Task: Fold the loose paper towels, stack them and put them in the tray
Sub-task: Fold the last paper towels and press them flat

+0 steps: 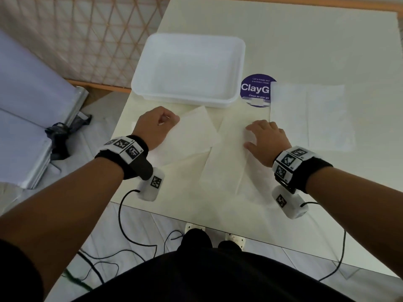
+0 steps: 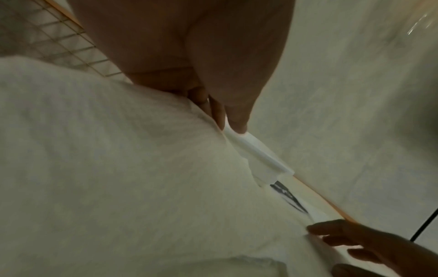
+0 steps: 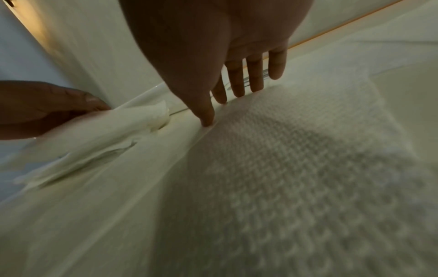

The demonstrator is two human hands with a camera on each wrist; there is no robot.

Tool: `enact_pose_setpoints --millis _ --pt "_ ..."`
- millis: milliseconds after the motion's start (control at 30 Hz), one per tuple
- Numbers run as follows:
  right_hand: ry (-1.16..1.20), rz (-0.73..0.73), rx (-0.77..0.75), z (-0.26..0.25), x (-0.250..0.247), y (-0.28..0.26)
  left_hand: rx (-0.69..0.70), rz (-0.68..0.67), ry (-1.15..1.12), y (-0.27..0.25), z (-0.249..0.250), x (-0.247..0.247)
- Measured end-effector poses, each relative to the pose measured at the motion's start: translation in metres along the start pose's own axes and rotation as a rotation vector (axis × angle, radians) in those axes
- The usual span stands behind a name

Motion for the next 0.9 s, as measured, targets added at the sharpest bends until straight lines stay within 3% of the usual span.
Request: enact_pose_setpoints --millis 133,333,567,733,833,900 --pt "-0.016 0.001 0.047 0.000 -0.003 0.006 -0.006 -0.083 0.065 0.004 -0.009 0.006" --pt "0.053 -0.077 0.174 0.007 -0.013 0.016 0.042 -0.035 0.023 0.017 -0.003 -0.007" --pt "0.211 -0.191 0.087 0.005 -0.019 0.012 -0.018 -0.154 0.061 0.016 -0.022 0.007" --pt "0.292 -0.172 0.095 0.014 -0.027 0.007 0.069 -0.205 0.275 0.019 -0.016 0.019" --pt "0.335 -0.150 0.100 0.019 -0.033 0.004 0.102 -0.170 0.434 0.020 0.000 0.015" --pt "0.406 -0.143 0.105 0.022 -0.042 0.000 0.198 -0.122 0.404 0.018 0.025 0.017"
Point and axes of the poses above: each hand's wrist, its own y-axis towards the middle knuckle, its own x-axis out of the palm, z = x × y, the point moved 9 cm from there along y, towards the middle knuckle, and after that the axes turned 12 degrees about x, right-handed, at the moved point
